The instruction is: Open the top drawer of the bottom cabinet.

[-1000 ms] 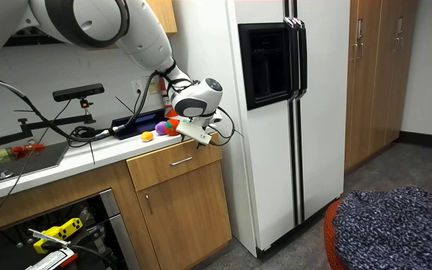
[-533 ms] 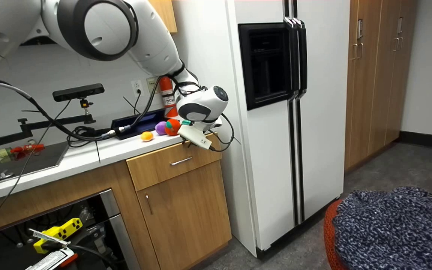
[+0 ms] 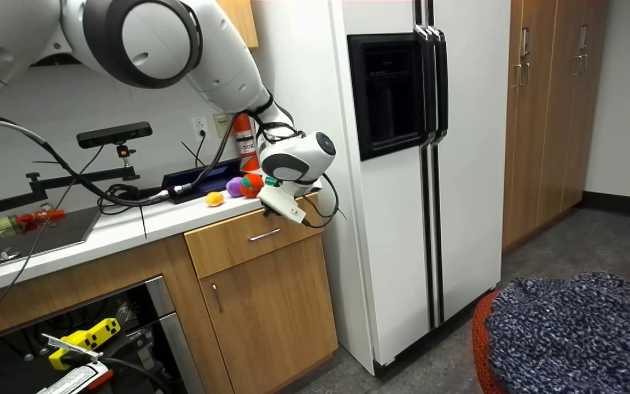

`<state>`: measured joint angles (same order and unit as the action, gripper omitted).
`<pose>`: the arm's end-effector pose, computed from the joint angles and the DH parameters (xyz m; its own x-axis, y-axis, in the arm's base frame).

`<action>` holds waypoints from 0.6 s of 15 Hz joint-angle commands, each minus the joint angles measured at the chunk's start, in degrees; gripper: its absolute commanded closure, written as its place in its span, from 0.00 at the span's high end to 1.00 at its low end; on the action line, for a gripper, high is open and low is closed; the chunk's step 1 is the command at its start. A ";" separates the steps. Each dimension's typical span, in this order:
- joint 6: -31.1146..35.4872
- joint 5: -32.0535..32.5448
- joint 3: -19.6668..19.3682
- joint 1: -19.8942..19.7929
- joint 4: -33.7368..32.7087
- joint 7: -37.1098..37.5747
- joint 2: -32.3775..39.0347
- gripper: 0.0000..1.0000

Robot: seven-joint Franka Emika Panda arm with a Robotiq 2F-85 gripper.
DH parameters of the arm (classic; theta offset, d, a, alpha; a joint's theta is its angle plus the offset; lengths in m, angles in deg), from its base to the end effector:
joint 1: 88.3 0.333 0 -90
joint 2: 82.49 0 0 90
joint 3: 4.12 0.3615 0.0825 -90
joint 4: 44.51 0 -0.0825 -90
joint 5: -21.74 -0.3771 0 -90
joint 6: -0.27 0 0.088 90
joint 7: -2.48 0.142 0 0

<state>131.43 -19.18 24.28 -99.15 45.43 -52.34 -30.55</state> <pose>0.6965 0.1951 0.1674 0.8600 0.3755 0.3454 0.5022 -0.5038 -0.7028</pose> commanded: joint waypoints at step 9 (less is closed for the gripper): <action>-2.82 0.51 -6.35 6.04 -1.29 1.15 0.93 0.00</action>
<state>130.20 -19.18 20.07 -95.13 45.71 -52.18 -30.32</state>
